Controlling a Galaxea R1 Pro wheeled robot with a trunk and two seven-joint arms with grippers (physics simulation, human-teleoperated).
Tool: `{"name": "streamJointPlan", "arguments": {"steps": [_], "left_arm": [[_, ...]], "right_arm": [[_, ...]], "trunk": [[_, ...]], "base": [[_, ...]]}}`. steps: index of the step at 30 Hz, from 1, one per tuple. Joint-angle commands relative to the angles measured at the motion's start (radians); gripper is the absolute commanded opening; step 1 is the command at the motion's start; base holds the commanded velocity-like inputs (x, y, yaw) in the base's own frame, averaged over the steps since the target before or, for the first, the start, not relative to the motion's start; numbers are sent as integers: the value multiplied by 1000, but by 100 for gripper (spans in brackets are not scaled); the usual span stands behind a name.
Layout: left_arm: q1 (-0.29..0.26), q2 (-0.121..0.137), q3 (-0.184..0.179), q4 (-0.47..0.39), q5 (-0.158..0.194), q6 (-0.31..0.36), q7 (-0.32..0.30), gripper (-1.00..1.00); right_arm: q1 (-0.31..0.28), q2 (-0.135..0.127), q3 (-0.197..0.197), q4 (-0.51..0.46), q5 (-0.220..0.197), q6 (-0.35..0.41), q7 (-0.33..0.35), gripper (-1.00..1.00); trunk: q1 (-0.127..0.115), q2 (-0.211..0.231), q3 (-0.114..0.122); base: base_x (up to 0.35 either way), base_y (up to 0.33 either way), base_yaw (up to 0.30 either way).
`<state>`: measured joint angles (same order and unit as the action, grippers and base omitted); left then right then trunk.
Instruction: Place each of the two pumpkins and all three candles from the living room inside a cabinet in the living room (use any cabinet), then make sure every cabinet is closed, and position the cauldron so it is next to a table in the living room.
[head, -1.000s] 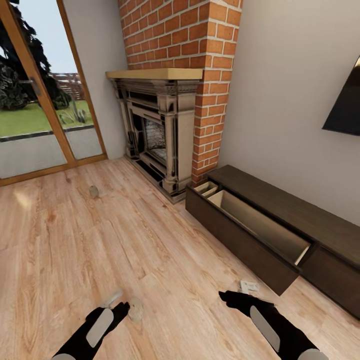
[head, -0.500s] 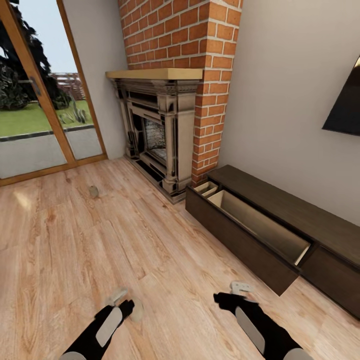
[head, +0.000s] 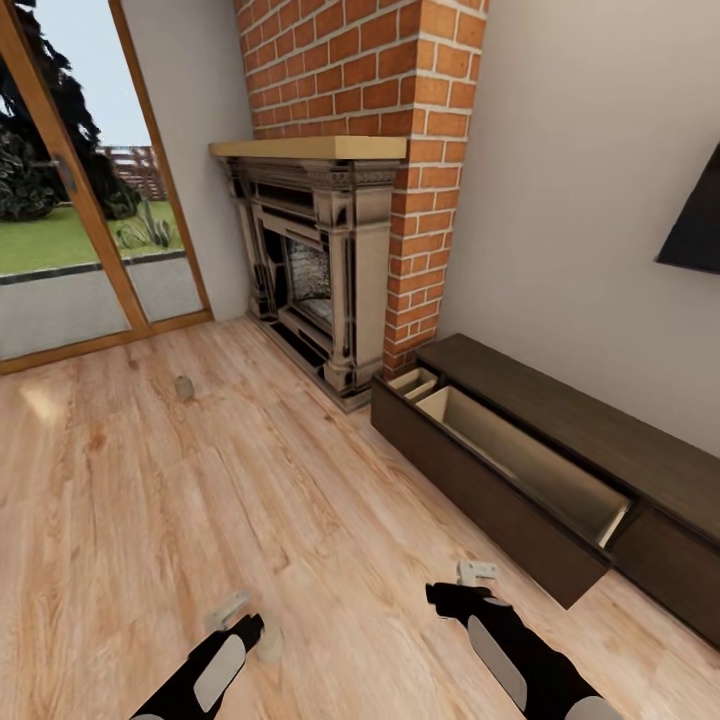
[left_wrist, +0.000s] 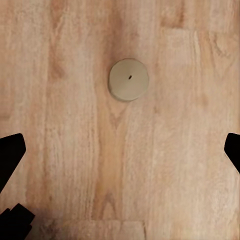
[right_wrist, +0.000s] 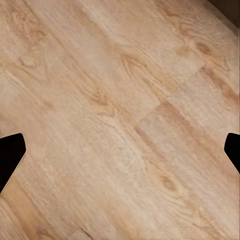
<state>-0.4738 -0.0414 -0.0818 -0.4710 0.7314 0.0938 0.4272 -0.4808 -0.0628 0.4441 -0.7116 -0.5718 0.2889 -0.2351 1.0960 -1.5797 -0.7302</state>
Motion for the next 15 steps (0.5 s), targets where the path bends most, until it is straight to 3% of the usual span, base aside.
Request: {"name": "streamJointPlan", "arguments": {"steps": [1, 6, 15], "left_arm": [[0, 1, -7, -2, 5, 3, 8, 100], [0, 1, -7, -2, 5, 3, 8, 100], [0, 0, -7, -1, 5, 3, 8, 100]], "right_arm": [[-1, -2, 7, -2, -10, -11, -9, 100], [-1, -2, 7, -3, -10, -39, -9, 100], [-1, -2, 7, -2, -10, -47, -8, 100]], "trunk": [[0, 0, -1], [0, 0, -1], [0, 0, -1]], "base": [[231, 0, 0], [243, 0, 0], [98, 0, 0]]}}
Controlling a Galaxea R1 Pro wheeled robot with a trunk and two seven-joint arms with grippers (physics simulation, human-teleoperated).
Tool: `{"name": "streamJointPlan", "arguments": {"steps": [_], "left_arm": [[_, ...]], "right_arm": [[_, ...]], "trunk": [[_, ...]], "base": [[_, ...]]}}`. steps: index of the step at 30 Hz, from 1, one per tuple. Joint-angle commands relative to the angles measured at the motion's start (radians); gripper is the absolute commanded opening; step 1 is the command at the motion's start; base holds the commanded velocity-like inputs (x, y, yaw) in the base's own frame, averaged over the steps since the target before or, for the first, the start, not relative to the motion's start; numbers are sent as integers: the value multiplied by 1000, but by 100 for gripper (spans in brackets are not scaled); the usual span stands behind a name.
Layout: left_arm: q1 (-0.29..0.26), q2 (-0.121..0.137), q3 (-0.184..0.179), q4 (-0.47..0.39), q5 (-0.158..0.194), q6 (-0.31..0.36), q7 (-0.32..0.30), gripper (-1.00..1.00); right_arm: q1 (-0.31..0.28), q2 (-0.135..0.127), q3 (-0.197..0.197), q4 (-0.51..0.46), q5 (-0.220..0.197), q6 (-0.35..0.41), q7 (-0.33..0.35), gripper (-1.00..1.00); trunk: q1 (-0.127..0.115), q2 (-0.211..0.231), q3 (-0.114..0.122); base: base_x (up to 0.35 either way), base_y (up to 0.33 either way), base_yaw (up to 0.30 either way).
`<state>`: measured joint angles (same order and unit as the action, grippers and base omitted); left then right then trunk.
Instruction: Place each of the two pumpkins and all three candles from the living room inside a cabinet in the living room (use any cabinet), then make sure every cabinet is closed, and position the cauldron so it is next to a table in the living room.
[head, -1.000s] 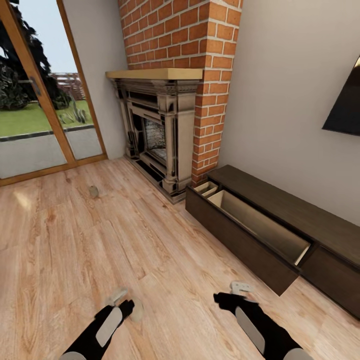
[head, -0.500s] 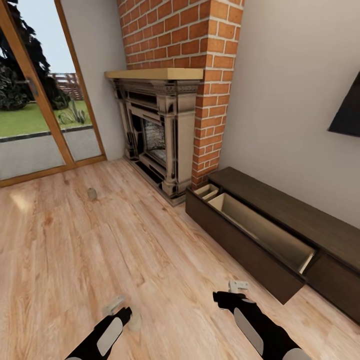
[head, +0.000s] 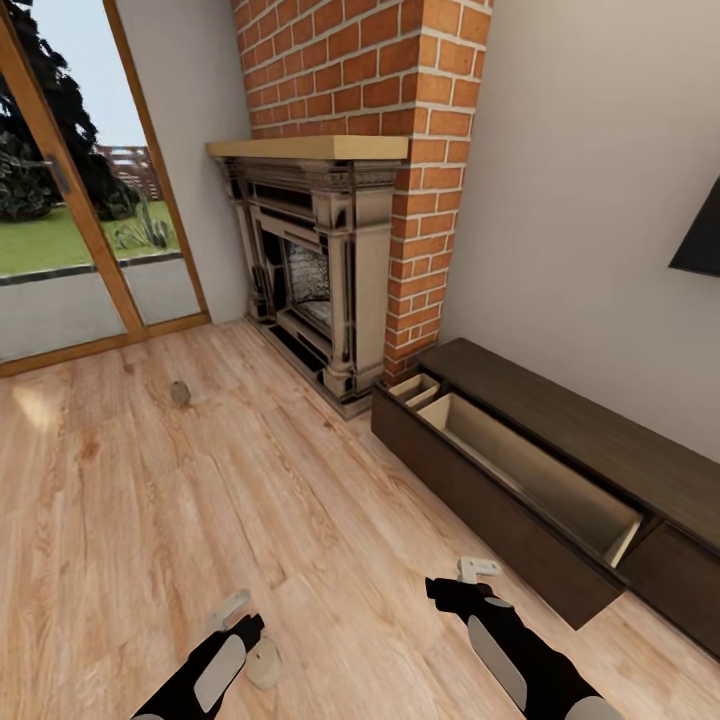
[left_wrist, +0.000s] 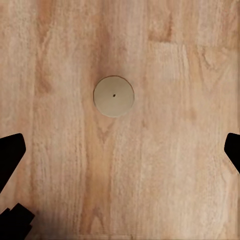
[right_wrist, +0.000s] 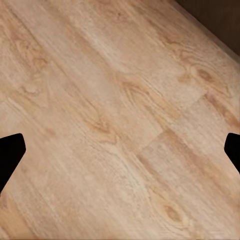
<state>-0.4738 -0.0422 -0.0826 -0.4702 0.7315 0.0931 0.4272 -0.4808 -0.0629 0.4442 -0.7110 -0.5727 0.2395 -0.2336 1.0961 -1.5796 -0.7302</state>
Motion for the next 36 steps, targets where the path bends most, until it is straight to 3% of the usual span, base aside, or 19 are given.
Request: {"name": "streamJointPlan", "arguments": {"steps": [1, 20, 29, 36], "left_arm": [[0, 1, -6, -2, 5, 3, 8, 100], [0, 1, -2, -5, 15, 3, 10, 100], [0, 1, 3, -5, 15, 4, 11, 100], [0, 1, 2, -5, 16, 4, 10, 100]], "right_arm": [[-1, -2, 7, -2, -9, 3, -10, 100], [-1, -2, 7, -2, -9, 0, -7, 100], [-1, -2, 7, -2, -9, 0, 31, 100], [-1, -2, 7, -3, -9, 0, 34, 100]], "trunk": [[0, 0, -1], [0, 0, -1], [0, 0, -1], [27, -49, -23]], "base": [[94, 0, 0], [8, 0, 0], [0, 0, 0], [0, 0, 0]]}}
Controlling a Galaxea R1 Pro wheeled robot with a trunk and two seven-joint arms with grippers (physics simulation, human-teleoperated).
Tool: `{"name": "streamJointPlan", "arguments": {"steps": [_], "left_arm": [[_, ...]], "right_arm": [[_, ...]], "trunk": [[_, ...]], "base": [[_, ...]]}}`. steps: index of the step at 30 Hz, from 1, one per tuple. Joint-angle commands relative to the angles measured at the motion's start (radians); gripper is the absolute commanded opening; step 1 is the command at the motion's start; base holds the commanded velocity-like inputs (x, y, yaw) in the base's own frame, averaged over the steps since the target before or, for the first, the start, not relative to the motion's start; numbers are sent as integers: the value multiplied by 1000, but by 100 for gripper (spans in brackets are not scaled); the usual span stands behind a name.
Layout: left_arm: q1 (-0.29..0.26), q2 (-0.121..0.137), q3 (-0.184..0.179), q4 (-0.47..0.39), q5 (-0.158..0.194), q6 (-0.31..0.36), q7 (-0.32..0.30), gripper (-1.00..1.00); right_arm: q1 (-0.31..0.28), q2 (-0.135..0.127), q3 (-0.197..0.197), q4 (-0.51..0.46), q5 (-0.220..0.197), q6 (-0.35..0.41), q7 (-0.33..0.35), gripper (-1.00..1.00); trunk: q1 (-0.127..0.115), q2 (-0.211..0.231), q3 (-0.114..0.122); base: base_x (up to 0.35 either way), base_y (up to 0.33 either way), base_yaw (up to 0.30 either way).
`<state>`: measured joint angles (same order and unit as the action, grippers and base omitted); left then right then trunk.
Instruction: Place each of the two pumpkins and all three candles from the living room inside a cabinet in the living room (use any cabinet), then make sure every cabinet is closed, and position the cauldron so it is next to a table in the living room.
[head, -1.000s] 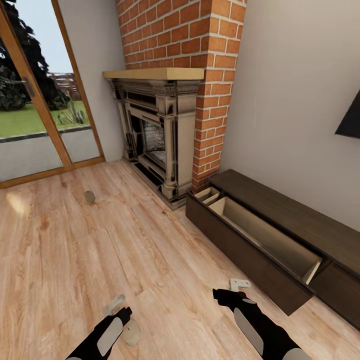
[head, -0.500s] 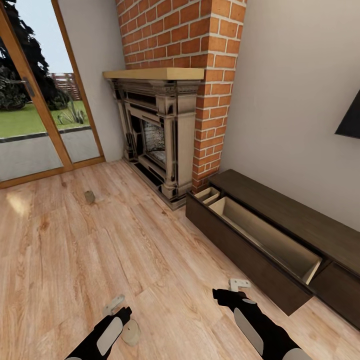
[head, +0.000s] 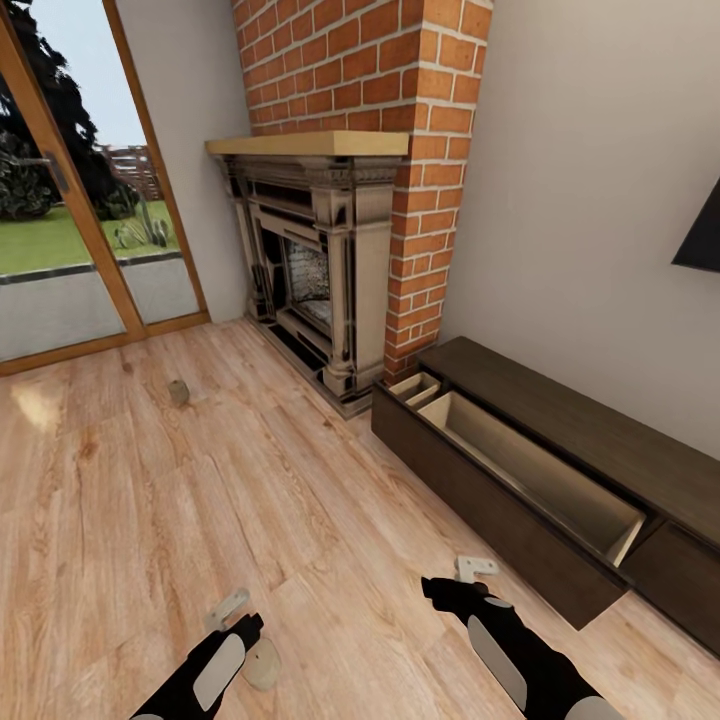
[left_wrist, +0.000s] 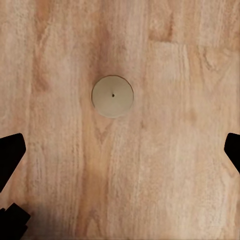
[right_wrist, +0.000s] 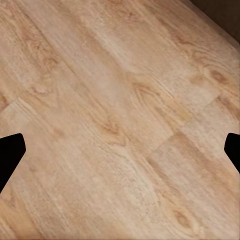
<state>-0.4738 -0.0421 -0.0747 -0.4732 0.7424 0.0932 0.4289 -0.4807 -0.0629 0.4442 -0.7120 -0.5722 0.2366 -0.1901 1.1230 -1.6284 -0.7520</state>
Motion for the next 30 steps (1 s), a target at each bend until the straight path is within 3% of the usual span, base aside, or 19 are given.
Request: {"name": "streamJointPlan", "arguments": {"steps": [1, 7, 18, 27, 30], "left_arm": [[0, 1, -7, -2, 5, 3, 8, 100], [0, 0, -8, -2, 5, 3, 8, 100], [0, 0, -10, -2, 5, 3, 8, 100], [0, -1, -12, -2, 4, 3, 10, 100], [0, -1, -12, -2, 2, 3, 10, 100]], "right_arm": [[-1, -2, 7, -3, -9, 3, -10, 100], [-1, -2, 7, -2, -9, 3, -11, 100], [-1, -2, 7, -3, -9, 3, -9, 100], [-1, -2, 7, -4, -9, 4, -8, 100], [-1, -4, 8, -18, -9, 4, 9, 100]], "trunk": [[4, -8, -4], [23, -43, -20], [23, -43, -20], [58, -106, -48], [58, -106, -48]], "base": [[0, 0, 0], [0, 0, 0], [0, 0, 0], [0, 0, 0], [0, 0, 0]]}}
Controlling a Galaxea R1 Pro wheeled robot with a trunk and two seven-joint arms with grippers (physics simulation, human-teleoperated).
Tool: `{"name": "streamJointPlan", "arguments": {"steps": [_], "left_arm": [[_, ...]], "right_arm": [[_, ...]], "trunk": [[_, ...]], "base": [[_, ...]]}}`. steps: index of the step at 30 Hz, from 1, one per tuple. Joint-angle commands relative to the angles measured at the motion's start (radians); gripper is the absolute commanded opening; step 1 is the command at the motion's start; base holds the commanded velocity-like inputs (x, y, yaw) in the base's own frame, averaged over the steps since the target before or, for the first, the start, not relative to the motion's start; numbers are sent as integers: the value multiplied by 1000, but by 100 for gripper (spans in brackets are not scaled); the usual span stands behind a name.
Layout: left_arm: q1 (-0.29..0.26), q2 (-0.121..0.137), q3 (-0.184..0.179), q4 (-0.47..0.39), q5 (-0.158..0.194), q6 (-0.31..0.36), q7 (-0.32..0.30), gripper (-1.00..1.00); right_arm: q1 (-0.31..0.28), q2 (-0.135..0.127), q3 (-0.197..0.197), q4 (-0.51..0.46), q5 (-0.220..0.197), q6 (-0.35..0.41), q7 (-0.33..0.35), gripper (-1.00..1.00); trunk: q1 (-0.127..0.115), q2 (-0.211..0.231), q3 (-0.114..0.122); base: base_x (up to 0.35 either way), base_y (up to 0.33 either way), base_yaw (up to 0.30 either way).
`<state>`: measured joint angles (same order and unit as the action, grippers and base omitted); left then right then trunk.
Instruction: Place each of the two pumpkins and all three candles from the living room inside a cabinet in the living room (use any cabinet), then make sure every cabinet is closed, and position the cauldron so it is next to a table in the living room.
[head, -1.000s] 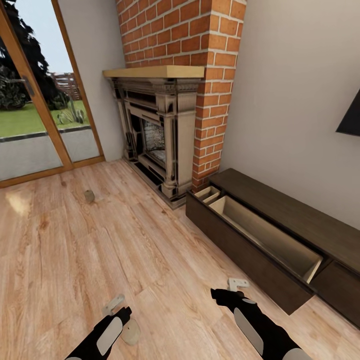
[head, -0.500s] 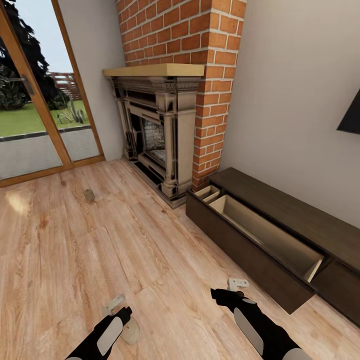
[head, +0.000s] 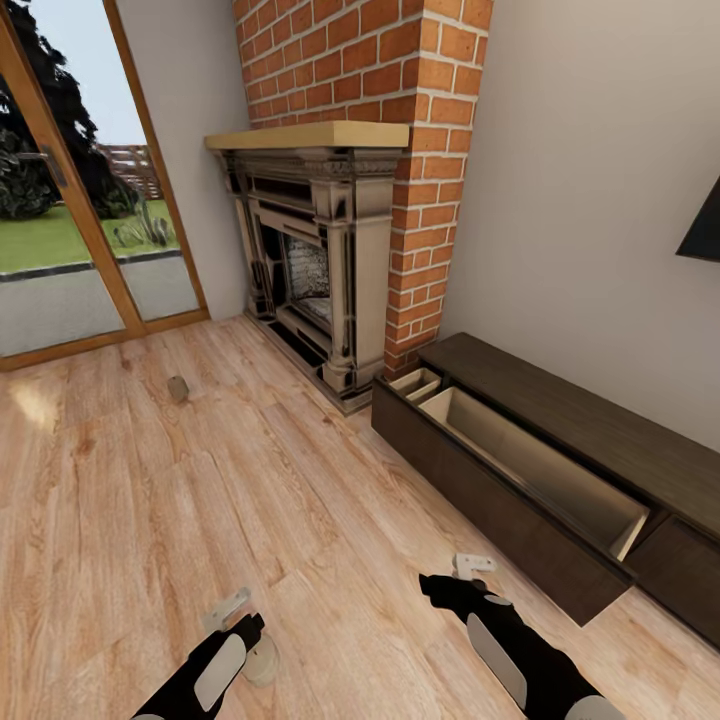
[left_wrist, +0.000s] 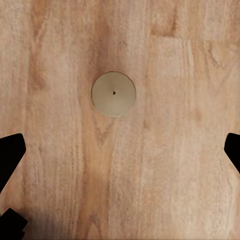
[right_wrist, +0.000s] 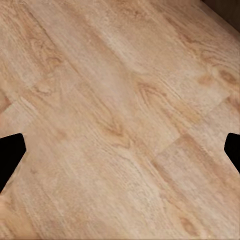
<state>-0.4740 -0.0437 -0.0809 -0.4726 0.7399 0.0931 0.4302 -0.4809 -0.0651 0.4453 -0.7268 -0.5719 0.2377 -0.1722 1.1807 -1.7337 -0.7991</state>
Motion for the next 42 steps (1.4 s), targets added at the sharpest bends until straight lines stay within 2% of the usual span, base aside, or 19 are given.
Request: {"name": "streamJointPlan", "arguments": {"steps": [1, 6, 12, 13, 17, 25, 38, 42], "left_arm": [[0, 1, -6, -2, 4, 4, 8, 100], [0, 1, -7, -1, -2, 4, 11, 100], [0, -7, -7, -1, -3, 4, 16, 100], [0, -7, -7, -1, -3, 4, 16, 100], [0, -11, -8, -1, -4, 4, 17, 100], [-1, -12, -8, -1, -4, 3, 18, 100], [-1, -14, -9, -1, -3, 4, 22, 100], [-4, -28, -13, -3, -4, 12, 22, 100]], "right_arm": [[-1, -1, 7, -11, -9, 3, -4, 100], [0, -1, 6, -215, -12, 54, 18, 100], [1, -1, 3, -505, -8, 297, 1, 100], [1, -1, 2, -538, -9, 322, -3, 100], [0, -2, -7, -767, -23, 508, -17, 100], [1, 0, -9, -808, -25, 615, -19, 100], [1, -2, -12, -811, -25, 667, -20, 100], [1, -1, -12, -809, -24, 669, -20, 100]], "trunk": [[0, 0, -1], [0, 0, -1], [0, 0, -1], [4, -7, -4], [19, -35, -17], [50, -91, -42], [100, -182, -82], [115, -210, -95]], "base": [[0, 0, 0], [0, 0, 0], [0, 0, 0], [0, 0, 0], [0, 0, 0], [0, 0, 0], [0, 0, 0], [0, 0, 0]]}}
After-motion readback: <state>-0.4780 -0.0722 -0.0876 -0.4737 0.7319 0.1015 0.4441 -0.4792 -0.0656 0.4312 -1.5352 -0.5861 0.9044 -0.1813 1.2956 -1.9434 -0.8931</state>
